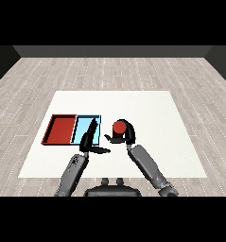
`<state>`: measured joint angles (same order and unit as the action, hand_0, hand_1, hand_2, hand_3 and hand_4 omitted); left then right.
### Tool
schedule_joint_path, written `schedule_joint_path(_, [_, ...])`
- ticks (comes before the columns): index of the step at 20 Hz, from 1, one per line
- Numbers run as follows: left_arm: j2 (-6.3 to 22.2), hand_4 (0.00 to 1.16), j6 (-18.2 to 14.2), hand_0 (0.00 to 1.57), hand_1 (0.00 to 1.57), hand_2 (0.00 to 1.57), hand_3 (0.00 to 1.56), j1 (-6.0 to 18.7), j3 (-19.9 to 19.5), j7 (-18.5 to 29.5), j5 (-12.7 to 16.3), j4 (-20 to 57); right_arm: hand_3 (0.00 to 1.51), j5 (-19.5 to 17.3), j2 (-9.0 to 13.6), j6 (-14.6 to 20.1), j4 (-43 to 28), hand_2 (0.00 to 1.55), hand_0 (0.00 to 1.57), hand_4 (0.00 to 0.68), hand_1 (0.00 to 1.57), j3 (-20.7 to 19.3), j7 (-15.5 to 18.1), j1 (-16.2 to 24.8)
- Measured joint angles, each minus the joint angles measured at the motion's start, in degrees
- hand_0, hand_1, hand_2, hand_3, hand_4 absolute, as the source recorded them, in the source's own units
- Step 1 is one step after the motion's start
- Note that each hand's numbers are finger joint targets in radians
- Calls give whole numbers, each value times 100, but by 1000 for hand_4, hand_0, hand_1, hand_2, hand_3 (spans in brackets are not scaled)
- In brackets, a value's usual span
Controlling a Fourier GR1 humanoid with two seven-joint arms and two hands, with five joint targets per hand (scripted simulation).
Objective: Pick the red can and put it in the red box
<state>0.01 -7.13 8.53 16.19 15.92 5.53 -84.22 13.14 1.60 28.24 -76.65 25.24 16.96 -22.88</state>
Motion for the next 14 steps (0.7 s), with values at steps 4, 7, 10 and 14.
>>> schedule_joint_path(4, [0, 0, -325, 0, 0, 0, 0, 300, 304, -38, 165, 362, 1384, -85, -71, 26, -20, 1449, 1458, 634, 1458, 39, -71, -30])
schedule_joint_path(7, [-1, 0, -229, 0, 0, 0, 0, 261, 335, 108, 270, 584, 1381, -114, -116, 33, 72, 1443, 1458, 639, 1458, 76, -13, -64])
schedule_joint_path(10, [-1, 0, -353, 0, 0, 0, 0, 301, 521, 363, 434, 894, 1387, 39, -138, 161, 273, 1434, 1443, 633, 1443, 175, 41, -325])
schedule_joint_path(14, [-1, 0, -446, 0, 0, 0, 0, 586, 601, 349, 634, 1165, 1377, -91, -131, 110, 39, 1433, 1435, 637, 1435, 196, 0, -131])
